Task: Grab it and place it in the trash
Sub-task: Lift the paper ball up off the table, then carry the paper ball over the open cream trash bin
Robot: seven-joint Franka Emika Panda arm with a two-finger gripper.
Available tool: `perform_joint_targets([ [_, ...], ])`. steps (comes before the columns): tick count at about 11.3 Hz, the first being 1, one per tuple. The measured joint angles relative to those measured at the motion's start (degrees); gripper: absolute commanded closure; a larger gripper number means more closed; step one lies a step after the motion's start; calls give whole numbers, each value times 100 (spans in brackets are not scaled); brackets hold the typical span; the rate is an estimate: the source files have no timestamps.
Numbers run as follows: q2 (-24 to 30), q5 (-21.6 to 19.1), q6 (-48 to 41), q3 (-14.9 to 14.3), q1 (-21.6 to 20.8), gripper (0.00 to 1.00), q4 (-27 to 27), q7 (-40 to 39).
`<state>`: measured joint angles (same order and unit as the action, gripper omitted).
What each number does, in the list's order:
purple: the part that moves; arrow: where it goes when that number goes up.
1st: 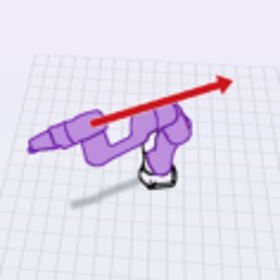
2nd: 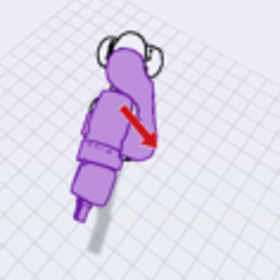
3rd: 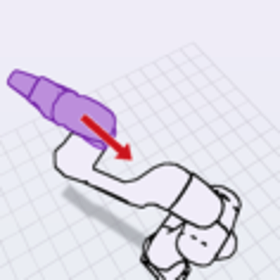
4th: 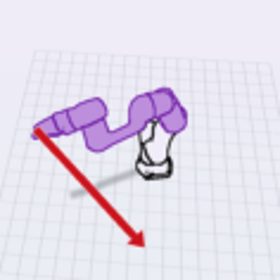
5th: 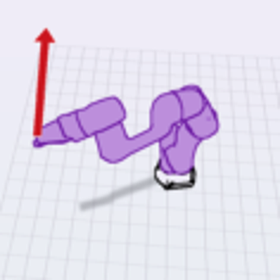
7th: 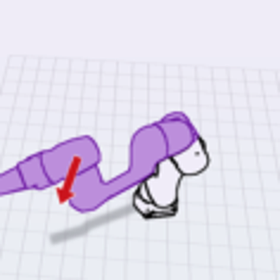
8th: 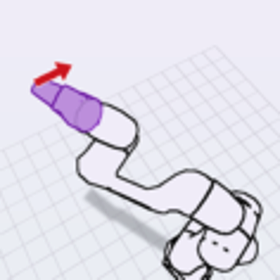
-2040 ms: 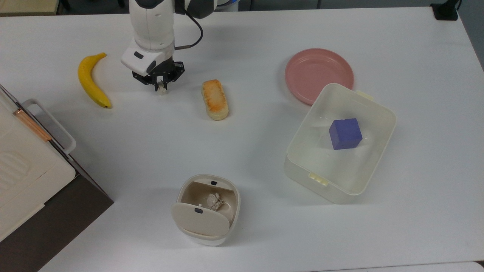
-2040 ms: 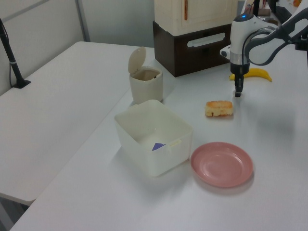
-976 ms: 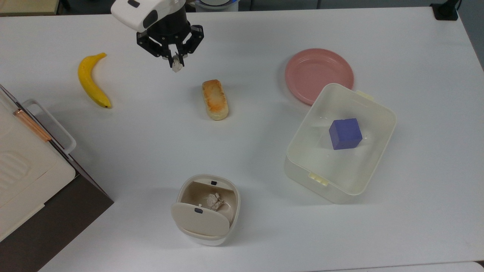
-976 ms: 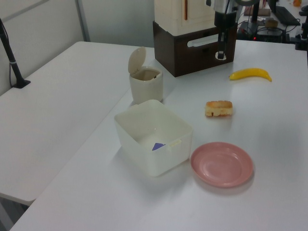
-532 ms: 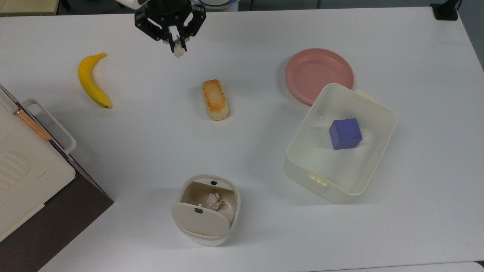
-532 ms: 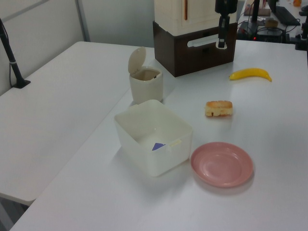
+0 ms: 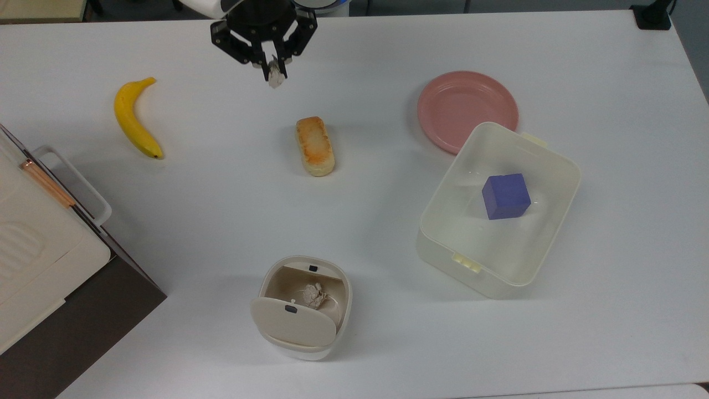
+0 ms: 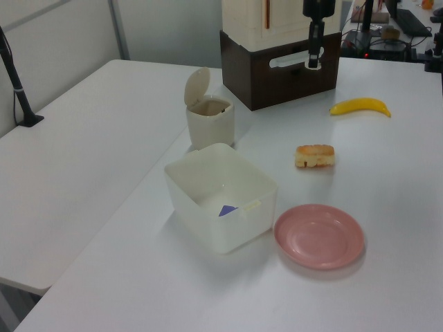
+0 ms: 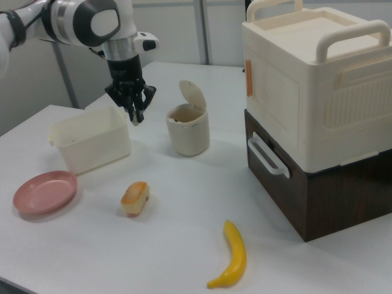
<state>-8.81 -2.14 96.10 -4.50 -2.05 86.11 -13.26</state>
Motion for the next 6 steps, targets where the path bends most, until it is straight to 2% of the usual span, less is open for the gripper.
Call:
perform_joint_targets([
  [6, -1292, 0, 257, -6, -121, 100, -1149, 8],
])
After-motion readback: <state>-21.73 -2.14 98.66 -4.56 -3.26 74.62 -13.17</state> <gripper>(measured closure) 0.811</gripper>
